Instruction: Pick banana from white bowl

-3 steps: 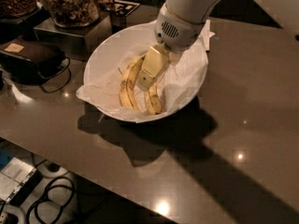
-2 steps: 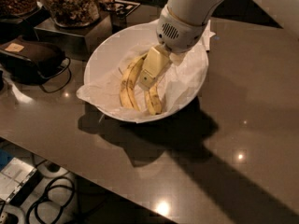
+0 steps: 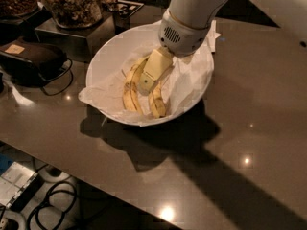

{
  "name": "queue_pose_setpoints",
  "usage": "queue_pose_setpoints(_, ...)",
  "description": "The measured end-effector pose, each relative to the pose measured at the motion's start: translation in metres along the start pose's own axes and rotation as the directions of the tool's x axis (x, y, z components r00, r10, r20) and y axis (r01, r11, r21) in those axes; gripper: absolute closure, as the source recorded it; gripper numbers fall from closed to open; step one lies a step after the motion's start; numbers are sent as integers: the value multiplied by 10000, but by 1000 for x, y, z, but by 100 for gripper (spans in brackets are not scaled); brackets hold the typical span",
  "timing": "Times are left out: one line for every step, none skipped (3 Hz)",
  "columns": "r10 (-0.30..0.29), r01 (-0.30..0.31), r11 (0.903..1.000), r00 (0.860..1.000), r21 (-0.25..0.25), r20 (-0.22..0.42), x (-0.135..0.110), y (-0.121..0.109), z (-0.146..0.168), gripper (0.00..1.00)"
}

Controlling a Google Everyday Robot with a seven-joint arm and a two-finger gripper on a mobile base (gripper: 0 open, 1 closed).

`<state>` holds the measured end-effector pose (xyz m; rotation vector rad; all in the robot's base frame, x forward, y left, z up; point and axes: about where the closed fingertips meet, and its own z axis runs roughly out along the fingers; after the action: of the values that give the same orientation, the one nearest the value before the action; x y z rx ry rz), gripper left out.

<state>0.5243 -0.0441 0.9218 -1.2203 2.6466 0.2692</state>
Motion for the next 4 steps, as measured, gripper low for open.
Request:
queue_pose_setpoints(0, 0, 10000, 10000, 0, 0, 0, 0, 0, 0)
queue_pose_setpoints(0, 0, 10000, 10000, 0, 0, 0, 0, 0, 0)
queue_pose_setpoints(139, -137, 9999, 9997, 104, -206, -2, 2, 3, 0)
queue_pose_setpoints(554, -547, 9984, 9955, 106, -771, -3, 6, 18, 0)
